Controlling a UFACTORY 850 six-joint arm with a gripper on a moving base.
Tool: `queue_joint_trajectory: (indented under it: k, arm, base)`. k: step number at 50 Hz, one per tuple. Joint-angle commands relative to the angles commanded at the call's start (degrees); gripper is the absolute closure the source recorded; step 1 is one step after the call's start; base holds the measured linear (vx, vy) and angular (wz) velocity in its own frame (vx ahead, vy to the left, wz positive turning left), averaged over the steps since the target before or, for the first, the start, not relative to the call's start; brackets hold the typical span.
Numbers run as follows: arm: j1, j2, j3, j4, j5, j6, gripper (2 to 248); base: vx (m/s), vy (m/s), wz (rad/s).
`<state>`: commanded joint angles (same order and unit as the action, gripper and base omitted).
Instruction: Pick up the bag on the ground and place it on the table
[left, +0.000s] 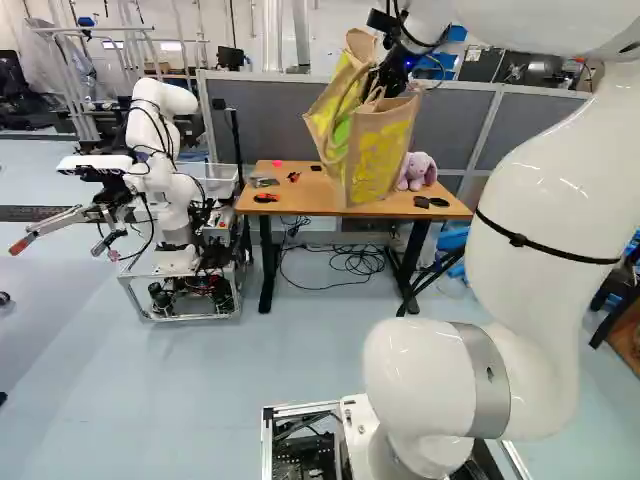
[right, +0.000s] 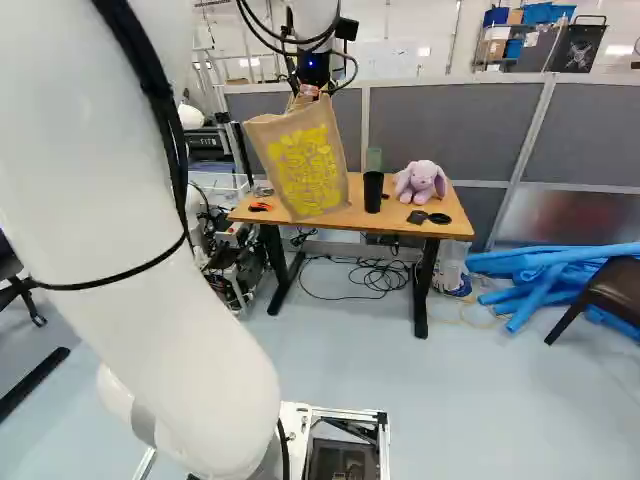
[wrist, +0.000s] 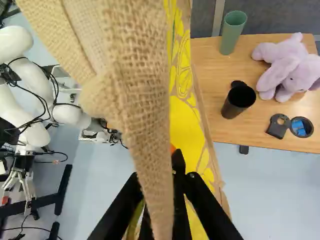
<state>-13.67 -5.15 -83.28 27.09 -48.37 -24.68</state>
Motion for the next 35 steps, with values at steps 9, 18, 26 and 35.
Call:
queue_joint_trajectory:
  k: [9,18,26,35]
  arm:
    - [0.0,0.0,0.0,0.0,0.0,0.0,229]
    - [0.0,0.0,0.0,0.0,0.0,0.0,229]
    - [0.0,0.0,0.0,0.0,0.0,0.0,229]
    - [0.0,0.0,0.0,0.0,0.0,0.0,229]
  base:
    - [0.115,0.053,-0.028]
    - [0.099,0.064,-0.016]
    - [0.102,0.07,-0.031]
    - [0.1,0.097,-0.037]
